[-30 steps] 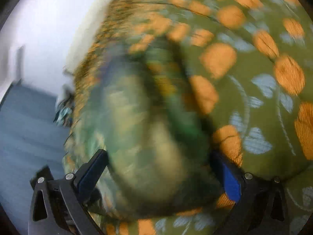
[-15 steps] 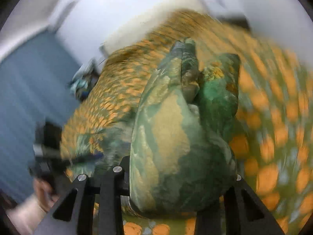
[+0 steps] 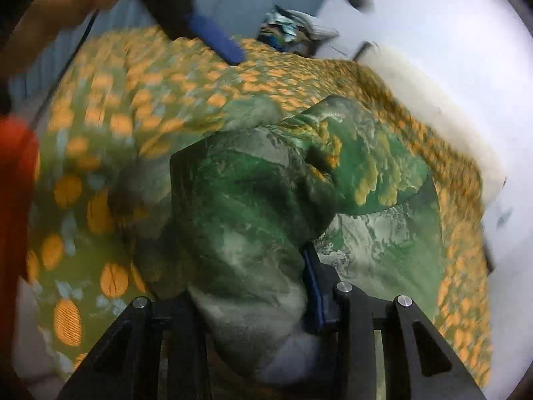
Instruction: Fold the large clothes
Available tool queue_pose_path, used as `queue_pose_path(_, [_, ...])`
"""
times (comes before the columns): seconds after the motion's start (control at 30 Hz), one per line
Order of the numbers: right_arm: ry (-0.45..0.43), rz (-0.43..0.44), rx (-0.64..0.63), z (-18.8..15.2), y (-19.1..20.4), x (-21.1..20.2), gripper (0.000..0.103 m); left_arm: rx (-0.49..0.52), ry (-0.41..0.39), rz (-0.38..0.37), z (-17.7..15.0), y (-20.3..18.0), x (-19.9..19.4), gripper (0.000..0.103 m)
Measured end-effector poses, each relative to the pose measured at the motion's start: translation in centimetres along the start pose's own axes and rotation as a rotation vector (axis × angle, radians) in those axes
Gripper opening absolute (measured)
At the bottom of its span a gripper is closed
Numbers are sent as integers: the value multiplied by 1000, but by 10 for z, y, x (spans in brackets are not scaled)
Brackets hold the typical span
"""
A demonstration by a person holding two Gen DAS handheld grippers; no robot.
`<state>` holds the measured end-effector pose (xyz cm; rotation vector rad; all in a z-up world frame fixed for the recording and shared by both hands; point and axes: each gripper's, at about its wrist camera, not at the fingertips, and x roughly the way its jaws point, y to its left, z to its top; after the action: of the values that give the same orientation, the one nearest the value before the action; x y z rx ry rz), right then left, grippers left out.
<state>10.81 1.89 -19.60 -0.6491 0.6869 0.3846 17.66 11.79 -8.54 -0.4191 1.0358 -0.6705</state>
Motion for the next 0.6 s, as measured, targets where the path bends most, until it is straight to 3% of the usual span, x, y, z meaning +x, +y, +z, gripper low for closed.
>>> queue_pose_path(0.1, [-27, -35, -5, -11, 1, -6, 36, 9, 23, -5, 1, -4, 16, 101])
queue_pose_path(0.17, [-38, -38, -4, -14, -2, -9, 36, 46, 31, 55, 8, -14, 36, 100])
queue_pose_path(0.2, [-44, -40, -4, -13, -4, -9, 36, 52, 38, 89, 11, -16, 45, 94])
queue_pose_path(0.23, [-51, -42, -3, -12, -1, -9, 36, 47, 55, 113, 15, -15, 56, 86])
queue_pose_path(0.27, [-60, -43, 1, -14, -2, -12, 36, 19, 91, 135, 18, -12, 71, 59])
queue_pose_path(0.3, [-64, -42, 5, -10, -2, -13, 37, -10, 113, 151, 16, -5, 76, 43])
queue_pose_path(0.37, [-66, -38, 26, -11, -2, -13, 41, -39, 121, 166, 17, -1, 80, 28])
queue_pose_path(0.4, [-60, -23, 46, -11, -4, -12, 49, -29, 117, 169, 20, -2, 77, 20])
queue_pose_path(0.5, [-40, 72, 117, -9, -13, -25, 91, -17, 66, 168, 28, -6, 47, 16])
queue_pose_path(0.6, [-93, 265, 261, 1, -34, -61, 93, -1, 12, 202, 33, 4, 10, 14])
